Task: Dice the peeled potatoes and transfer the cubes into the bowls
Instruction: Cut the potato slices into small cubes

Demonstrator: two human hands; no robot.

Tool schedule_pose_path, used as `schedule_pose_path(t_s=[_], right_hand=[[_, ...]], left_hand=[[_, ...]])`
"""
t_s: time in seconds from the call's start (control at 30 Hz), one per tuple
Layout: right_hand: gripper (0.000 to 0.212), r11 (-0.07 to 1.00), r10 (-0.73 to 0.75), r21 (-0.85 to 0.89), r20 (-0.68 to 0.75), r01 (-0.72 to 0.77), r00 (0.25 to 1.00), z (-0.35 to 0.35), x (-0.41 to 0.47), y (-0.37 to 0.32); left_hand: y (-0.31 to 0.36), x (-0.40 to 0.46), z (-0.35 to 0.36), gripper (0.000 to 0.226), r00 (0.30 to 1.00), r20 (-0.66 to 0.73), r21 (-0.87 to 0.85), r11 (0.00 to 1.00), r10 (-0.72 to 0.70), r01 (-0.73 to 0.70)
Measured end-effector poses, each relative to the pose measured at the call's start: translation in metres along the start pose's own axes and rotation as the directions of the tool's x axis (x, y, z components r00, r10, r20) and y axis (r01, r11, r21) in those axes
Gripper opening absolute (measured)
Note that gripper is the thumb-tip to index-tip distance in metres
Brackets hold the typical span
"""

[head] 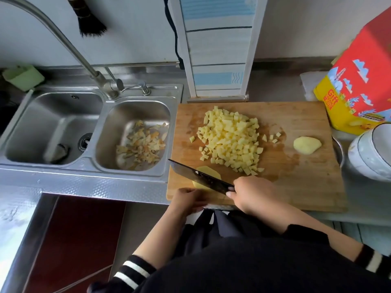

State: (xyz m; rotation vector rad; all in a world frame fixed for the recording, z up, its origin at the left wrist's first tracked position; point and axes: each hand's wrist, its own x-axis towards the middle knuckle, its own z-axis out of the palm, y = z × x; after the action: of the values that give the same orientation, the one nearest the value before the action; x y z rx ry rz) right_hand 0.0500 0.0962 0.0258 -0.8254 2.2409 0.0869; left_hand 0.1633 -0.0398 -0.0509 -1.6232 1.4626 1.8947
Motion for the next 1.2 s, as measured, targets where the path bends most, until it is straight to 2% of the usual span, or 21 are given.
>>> schedule_pose_path(t_s=[0.23,0.43,0.67,0.83,1.0,1.1,1.2], right_hand=[[0.032,0.999,0.004,-0.041,0.042,-0.002,0.999,0.000,0.001,-0.002],[0.031,0.996,-0.026,-0.085,0.025,0.028,0.999,0.001,-0.001,-0.002],[0.013,0.993,-0.001,-0.115,0.036,0.005,0.999,0.006,0.005,-0.007],[0.028,0.997,0.007,-0.081,0.071,-0.002,0.997,0.012,0.008,-0.002],[0.021,0.999,-0.006,-0.042,0.068,0.009,0.998,0.013,0.005,0.004],[0.029,0.998,-0.044,-0.037,0.051,0.046,0.998,0.015,0.000,0.006],[0.027,0.993,-0.107,-0.051,-0.002,0.107,0.994,0.022,-0.001,0.009]], left_hand=[[0.000,0.006,0.000,0.024,0.999,-0.020,-0.016,1.000,-0.027,0.026],[-0.001,0.008,-0.001,0.024,0.999,-0.017,-0.019,0.999,-0.032,0.031],[0.000,0.006,-0.003,0.019,1.000,-0.010,-0.017,1.000,-0.022,0.022],[-0.001,0.005,-0.002,0.020,1.000,-0.011,-0.009,1.000,0.001,-0.001],[-0.001,0.003,-0.001,0.022,1.000,-0.015,0.008,1.000,0.022,-0.022],[-0.001,0.001,-0.001,0.024,0.999,-0.016,0.025,0.999,0.029,-0.028],[-0.001,0.000,0.000,0.025,1.000,-0.012,0.015,1.000,0.027,-0.027]])
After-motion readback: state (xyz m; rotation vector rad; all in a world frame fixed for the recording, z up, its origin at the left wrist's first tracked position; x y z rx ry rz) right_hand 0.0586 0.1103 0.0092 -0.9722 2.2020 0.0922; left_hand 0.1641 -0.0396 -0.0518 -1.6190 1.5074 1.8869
